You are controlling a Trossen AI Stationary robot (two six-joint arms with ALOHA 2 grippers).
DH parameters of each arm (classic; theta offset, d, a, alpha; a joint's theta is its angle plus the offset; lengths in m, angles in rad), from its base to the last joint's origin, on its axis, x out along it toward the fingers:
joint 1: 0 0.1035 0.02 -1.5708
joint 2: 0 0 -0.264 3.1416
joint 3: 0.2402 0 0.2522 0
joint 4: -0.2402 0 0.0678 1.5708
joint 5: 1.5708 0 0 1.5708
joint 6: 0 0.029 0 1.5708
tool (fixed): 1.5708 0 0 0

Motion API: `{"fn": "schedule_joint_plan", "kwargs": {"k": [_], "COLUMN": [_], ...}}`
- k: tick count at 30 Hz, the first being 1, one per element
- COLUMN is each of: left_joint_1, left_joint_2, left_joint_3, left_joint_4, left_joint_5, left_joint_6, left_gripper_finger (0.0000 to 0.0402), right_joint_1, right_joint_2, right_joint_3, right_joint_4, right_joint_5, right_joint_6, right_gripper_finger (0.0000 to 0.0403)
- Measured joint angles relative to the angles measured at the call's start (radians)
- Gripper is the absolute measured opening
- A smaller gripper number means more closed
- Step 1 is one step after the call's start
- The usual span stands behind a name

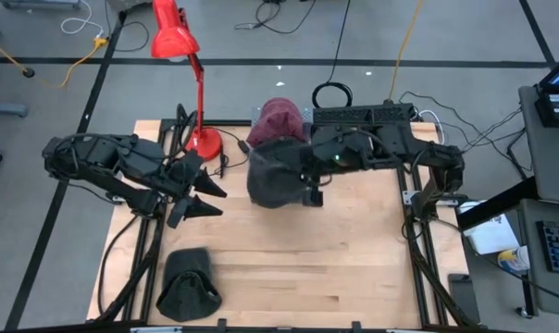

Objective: Pick & Place hat
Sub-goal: Stack the top black cap on top of the black cap on the shelf

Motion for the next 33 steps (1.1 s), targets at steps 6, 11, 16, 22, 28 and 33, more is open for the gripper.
{"fn": "schedule_joint_plan", "kwargs": {"k": [6,11,16,22,28,33], "left_joint_1": [0.0,0.0,0.0,0.0,0.0,0.0], "left_joint_2": [0.0,0.0,0.0,0.0,0.0,0.0], "left_joint_3": [0.0,0.0,0.0,0.0,0.0,0.0], "left_joint_4": [0.001,0.001,0.001,0.001,0.0,0.0], "left_joint_5": [0.016,0.023,0.023,0.023,0.023,0.022], "left_joint_6": [-0.008,-0.01,-0.01,-0.01,-0.01,-0.01], "left_gripper_finger": [0.0271,0.0271,0.0271,0.0271,0.0271,0.0271], "right_joint_1": [-0.056,-0.091,-0.136,-0.177,-0.202,-0.232], "right_joint_2": [0.039,0.049,0.069,0.092,0.136,0.163], "right_joint_3": [-0.001,-0.001,0.0,0.001,-0.001,-0.019], "right_joint_4": [-0.036,-0.05,0.007,0.018,0.012,0.036], "right_joint_5": [-0.027,-0.052,-0.049,-0.051,-0.052,-0.034], "right_joint_6": [-0.064,-0.12,-0.199,-0.286,-0.339,-0.381], "right_gripper_finger": [0.0022,0.0022,0.0022,0.0022,0.0022,0.0022]}}
